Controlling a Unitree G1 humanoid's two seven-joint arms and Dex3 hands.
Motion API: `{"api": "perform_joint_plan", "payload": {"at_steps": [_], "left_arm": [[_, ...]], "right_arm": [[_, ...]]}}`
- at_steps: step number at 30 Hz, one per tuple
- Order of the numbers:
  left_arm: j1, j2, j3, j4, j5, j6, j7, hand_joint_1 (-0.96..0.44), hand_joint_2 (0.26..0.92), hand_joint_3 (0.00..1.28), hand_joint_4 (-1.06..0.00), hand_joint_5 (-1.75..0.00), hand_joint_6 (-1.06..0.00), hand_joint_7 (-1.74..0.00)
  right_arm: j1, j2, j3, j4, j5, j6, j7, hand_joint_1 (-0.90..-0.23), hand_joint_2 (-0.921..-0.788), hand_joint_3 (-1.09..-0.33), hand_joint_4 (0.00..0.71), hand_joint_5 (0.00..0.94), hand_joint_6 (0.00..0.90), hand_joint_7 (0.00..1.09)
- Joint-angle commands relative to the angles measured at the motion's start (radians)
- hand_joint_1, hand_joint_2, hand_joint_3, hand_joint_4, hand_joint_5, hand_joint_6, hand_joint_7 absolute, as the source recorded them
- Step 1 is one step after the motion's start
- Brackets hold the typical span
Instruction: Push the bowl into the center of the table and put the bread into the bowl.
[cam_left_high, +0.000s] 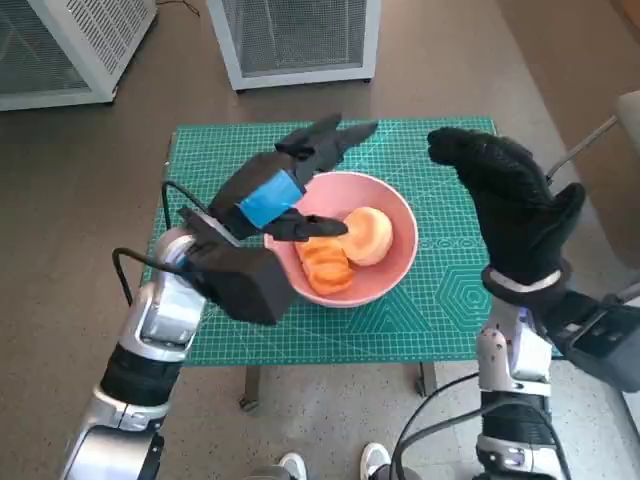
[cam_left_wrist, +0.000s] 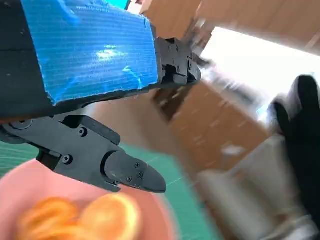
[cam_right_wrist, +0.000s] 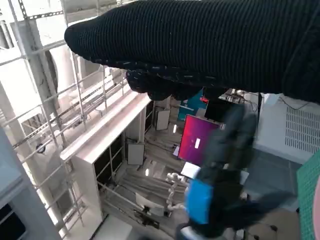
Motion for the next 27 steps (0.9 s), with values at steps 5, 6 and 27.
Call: {"api": "perform_joint_plan", "payload": {"at_steps": [5,6,27], "left_arm": [[0.045,-0.09,0.121,-0.061,-0.245,-0.155,0.025,-0.49,0.921,0.2,-0.1,0.0,-0.07,-0.27],[0.048,-0.098,0.128,-0.067,-0.263,-0.163,0.025,-0.5,0.921,0.22,-0.1,0.0,-0.05,-0.32],[0.113,-0.15,0.194,-0.081,-0.429,-0.247,-0.003,-0.59,0.921,0.3,-0.13,-0.01,-0.01,-0.43]], "right_arm": [[-0.041,-0.028,-0.009,-0.023,-0.027,0.026,-0.034,-0.496,-0.921,-0.517,0.364,0.003,0.014,0.62],[-0.046,-0.029,-0.009,-0.021,-0.032,0.022,-0.038,-0.495,-0.921,-0.518,0.364,0.003,0.015,0.62],[-0.113,-0.043,0.005,0.007,-0.126,-0.022,-0.11,-0.504,-0.921,-0.53,0.351,0.0,0.027,0.61]]}}
